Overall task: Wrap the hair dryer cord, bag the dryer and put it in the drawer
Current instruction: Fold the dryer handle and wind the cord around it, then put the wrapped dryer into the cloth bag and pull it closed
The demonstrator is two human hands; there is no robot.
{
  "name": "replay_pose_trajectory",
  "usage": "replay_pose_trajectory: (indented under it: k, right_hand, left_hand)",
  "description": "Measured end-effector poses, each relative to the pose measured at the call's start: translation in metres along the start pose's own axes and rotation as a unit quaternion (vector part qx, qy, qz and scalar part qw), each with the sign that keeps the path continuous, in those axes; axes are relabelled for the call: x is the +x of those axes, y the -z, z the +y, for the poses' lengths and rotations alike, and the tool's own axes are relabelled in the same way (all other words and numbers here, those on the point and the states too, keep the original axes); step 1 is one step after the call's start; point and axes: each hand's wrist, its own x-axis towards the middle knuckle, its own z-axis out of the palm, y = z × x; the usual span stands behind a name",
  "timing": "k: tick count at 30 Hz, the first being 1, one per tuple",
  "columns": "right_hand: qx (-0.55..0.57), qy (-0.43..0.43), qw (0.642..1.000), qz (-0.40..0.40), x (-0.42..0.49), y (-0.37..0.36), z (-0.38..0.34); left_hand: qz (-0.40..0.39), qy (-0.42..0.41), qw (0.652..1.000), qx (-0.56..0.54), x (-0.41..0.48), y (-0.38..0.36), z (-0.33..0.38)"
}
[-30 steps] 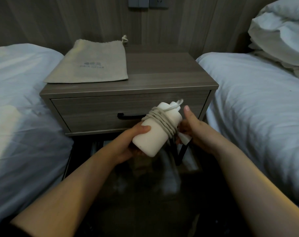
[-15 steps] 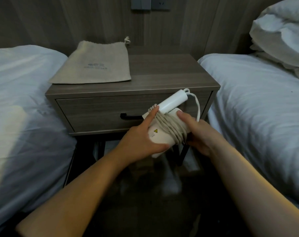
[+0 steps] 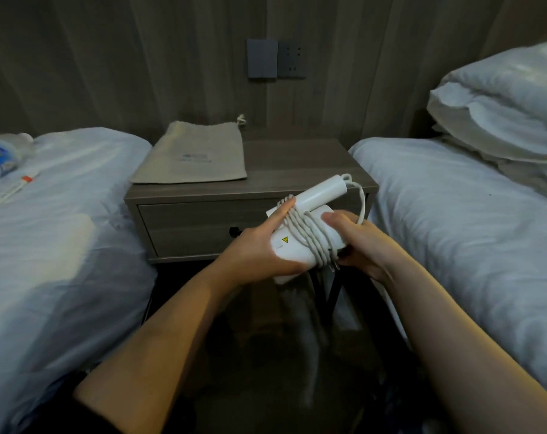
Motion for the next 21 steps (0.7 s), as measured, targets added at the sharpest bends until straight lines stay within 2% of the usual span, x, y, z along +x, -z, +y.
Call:
replay_pose_trajectory:
  k: [4, 10, 13, 17, 19, 21]
  right_hand:
    - [-0.015, 0.013, 1.000, 0.002, -0.012, -0.001, -0.020]
    - [-0.009, 0.065, 0.996, 0.058, 0.001, -0.002, -0.055]
    - [0.030, 0.061, 0.995, 0.074, 0.018, -0.004, -0.074]
    - [0.122, 0.021, 0.986, 0.112, 0.055, -0.009, -0.086]
    - [0.151, 0.015, 0.981, 0.123, 0.076, -0.012, -0.086]
    - [0.178, 0.010, 0.974, 0.138, 0.097, -0.013, -0.081]
  left_hand:
    - [0.017, -0.003, 0.999, 0.029, -0.007, 0.008, 0.019]
    - [0.083, -0.019, 0.996, 0.041, 0.010, 0.029, 0.037]
    - [0.125, -0.029, 0.991, 0.036, 0.024, 0.045, 0.043]
    - [0.227, -0.069, 0.971, -0.002, 0.054, 0.067, 0.039]
    - [0.277, -0.045, 0.959, -0.029, 0.075, 0.080, 0.023]
    - [0.304, 0.009, 0.953, -0.001, 0.097, 0.093, 0.004]
